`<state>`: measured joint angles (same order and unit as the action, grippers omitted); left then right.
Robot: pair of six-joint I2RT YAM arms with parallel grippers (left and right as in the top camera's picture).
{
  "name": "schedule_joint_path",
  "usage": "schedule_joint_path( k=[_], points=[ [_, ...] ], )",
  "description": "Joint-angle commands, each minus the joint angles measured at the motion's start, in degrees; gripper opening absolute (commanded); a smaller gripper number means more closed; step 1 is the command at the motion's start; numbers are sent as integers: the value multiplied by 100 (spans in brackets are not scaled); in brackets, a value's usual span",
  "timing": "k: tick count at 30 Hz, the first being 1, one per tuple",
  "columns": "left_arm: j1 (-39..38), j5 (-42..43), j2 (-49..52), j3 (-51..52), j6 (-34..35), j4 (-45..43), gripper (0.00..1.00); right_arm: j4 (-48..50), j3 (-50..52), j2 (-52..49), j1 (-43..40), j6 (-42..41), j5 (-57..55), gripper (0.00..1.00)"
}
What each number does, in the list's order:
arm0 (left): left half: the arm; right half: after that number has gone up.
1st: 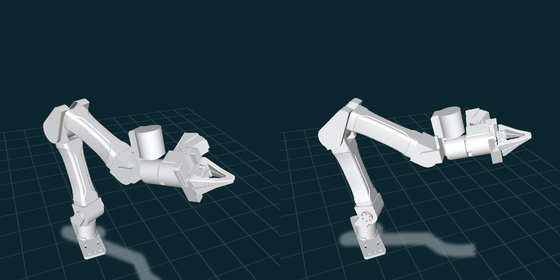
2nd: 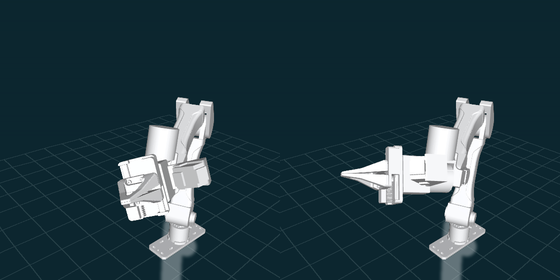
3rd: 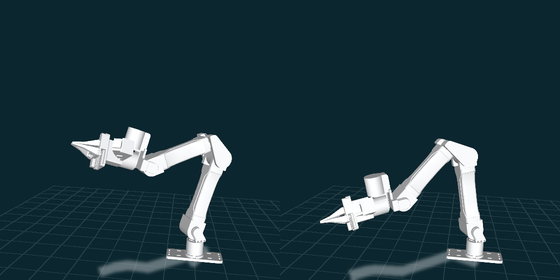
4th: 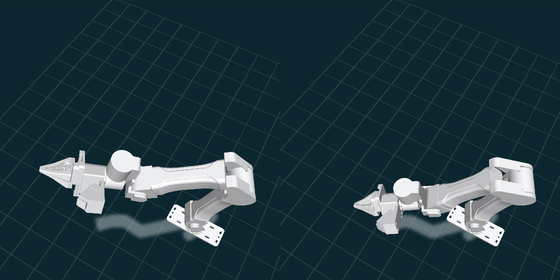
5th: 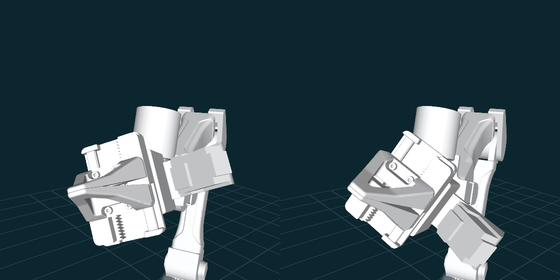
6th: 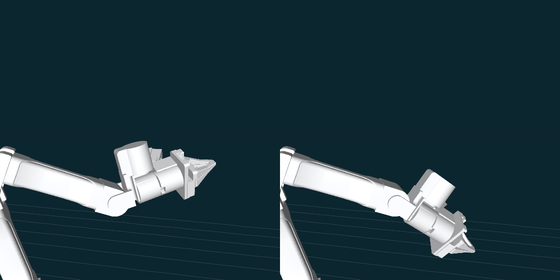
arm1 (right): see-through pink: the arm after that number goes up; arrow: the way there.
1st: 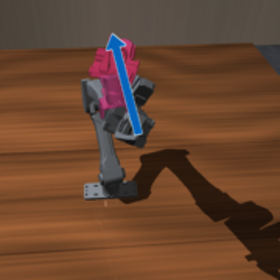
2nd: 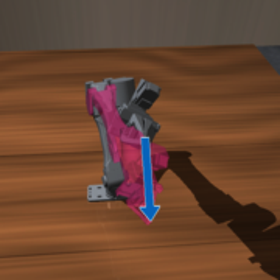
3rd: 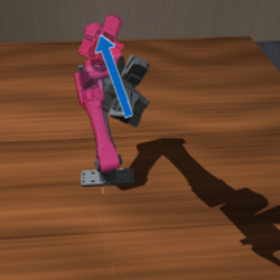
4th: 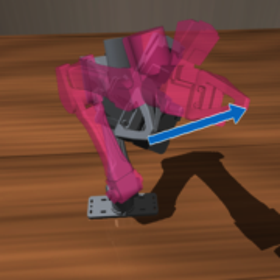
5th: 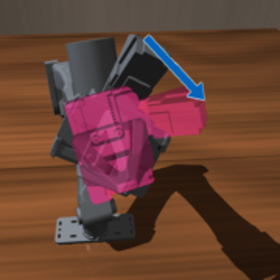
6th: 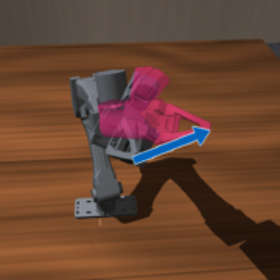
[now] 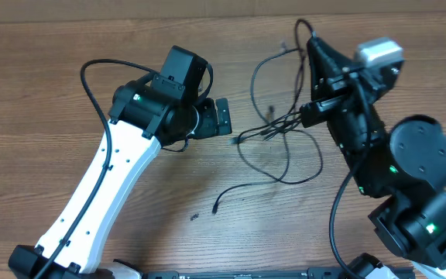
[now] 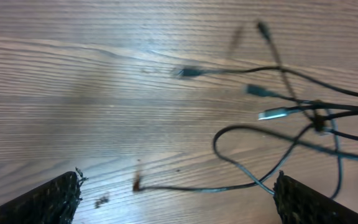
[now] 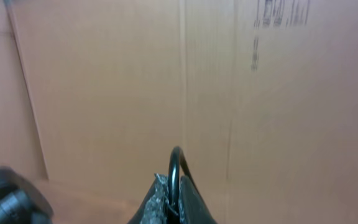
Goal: Untangle cables
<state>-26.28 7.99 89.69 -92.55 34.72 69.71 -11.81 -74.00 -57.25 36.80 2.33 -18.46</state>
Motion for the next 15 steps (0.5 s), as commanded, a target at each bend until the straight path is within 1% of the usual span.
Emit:
schedule_joint_path(
  k=[1, 2, 5, 6, 8, 13, 15],
  points=[
    [-39, 656, 181, -133, -9, -129, 100, 92, -190, 61, 20, 96, -101, 4],
    [-37, 868, 205, -133, -55, -199, 100, 33, -188, 44, 22, 96, -101, 4],
    [-37, 1808, 236, -133, -645, -553, 100, -278, -188, -44, 20, 96, -105, 4],
    [-37, 2122, 236, -133, -741, -669, 100, -352, -188, -79, 20, 96, -105, 4],
    [-37, 2629, 236, -133, -793, -894, 100, -476, -188, -151, 20, 94, -177, 4],
    [-31, 3550, 236, -136, -800, -1285, 100, -632, -188, -229, 20, 94, -428, 4],
    [-31, 3840, 236, -136, -955, -1364, 100, -638, -188, -229, 20, 96, -518, 4]
  ],
)
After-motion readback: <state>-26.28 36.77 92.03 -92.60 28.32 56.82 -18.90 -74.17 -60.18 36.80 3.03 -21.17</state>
